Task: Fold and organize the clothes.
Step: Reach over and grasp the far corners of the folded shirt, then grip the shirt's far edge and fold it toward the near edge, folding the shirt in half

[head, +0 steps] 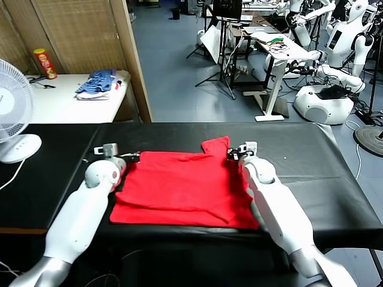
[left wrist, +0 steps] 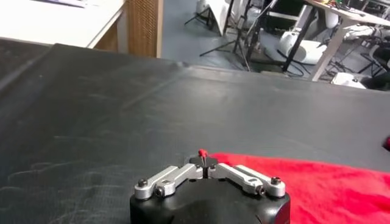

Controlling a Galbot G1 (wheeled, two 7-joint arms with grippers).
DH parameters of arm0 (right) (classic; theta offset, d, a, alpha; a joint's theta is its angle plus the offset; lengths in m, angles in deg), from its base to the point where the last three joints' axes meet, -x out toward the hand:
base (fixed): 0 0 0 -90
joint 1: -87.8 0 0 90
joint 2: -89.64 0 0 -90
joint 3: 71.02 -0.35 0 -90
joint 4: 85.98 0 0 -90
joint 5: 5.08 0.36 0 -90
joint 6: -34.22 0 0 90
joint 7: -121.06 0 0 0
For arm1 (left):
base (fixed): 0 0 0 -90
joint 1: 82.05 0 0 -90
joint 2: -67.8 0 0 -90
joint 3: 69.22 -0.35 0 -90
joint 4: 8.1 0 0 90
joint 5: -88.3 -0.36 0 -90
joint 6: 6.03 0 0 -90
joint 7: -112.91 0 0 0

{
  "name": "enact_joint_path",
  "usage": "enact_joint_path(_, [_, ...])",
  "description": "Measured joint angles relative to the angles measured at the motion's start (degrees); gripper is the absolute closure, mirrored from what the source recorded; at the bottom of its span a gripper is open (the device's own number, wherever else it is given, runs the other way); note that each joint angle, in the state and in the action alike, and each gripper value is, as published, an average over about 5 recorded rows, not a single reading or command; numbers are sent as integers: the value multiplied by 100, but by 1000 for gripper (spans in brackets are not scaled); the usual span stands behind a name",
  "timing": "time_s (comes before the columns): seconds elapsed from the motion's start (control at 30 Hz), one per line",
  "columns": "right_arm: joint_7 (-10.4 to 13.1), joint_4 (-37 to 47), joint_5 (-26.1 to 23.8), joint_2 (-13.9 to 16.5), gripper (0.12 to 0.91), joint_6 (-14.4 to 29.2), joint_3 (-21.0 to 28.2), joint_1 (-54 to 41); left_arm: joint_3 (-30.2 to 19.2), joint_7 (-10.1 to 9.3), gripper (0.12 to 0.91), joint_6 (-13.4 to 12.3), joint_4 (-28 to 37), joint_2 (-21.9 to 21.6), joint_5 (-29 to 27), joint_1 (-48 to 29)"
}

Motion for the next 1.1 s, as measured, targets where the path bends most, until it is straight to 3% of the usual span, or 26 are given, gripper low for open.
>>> enact_joint_path(0.1, [-37,-536,12,216,903,32,-55,320,75,74,904,-84,-174,-64,-219,96])
enact_joint_path(0.23, [159,-1376,165,554,903,-119,-159,813,214,113,904,-93,-663,-227,-282,352])
enact_joint_path(0.4, [514,-2312,532,922,903,-532,-282,1307,473,69,904,-86,-1602,-494,-206,945])
enact_joint_path(0.7, [847,-3560,1051,1484,903,-1470,-370,1860,1048,18,904,-38,-2997,-945,-306,2281])
enact_joint_path(0.83, [970,-3940,977,1657,903,-1874,-372,2124,1279,-26,904,67,-3405,-1012,-433,2709])
enact_joint_path(1.1, [1040,-4344,810,1754,903,-1925,-417,2682,1689,-33,904,233,-3953,-1043,-649,3403])
